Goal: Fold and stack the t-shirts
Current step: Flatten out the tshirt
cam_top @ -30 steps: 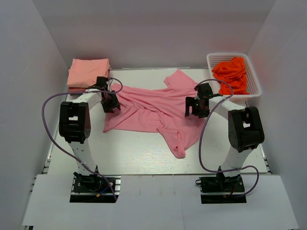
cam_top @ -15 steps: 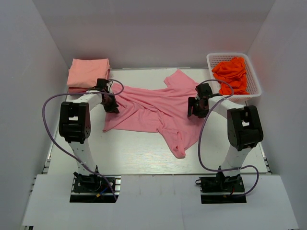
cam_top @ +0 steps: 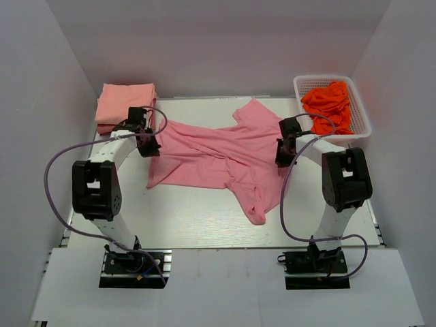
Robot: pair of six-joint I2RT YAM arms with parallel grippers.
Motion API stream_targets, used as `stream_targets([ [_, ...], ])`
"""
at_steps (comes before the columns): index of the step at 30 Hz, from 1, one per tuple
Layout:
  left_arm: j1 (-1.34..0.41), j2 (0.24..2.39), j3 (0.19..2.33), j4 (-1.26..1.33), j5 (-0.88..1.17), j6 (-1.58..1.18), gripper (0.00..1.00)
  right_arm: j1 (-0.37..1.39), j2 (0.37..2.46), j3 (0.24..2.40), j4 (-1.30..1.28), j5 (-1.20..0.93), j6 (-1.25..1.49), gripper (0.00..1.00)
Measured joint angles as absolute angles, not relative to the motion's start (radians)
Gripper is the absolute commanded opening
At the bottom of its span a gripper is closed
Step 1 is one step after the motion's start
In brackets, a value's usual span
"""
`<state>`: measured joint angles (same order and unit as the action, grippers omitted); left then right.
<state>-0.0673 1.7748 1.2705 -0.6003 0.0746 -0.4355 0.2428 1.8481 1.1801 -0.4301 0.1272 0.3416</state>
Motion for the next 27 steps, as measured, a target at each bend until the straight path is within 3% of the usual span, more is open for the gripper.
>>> stream_targets([
  [11, -0.067, 1.642, 1.312, -0.822, -0.121, -0.477, 0.00, 0.176, 1.848, 1.198, -0.540, 0.270, 0.355, 0.00],
  [27, -0.068, 1.644, 1.722, -1.221, -0.042, -0.435, 0.00, 0.164, 1.848, 1.208, -0.574, 0.277, 0.306, 0.00],
])
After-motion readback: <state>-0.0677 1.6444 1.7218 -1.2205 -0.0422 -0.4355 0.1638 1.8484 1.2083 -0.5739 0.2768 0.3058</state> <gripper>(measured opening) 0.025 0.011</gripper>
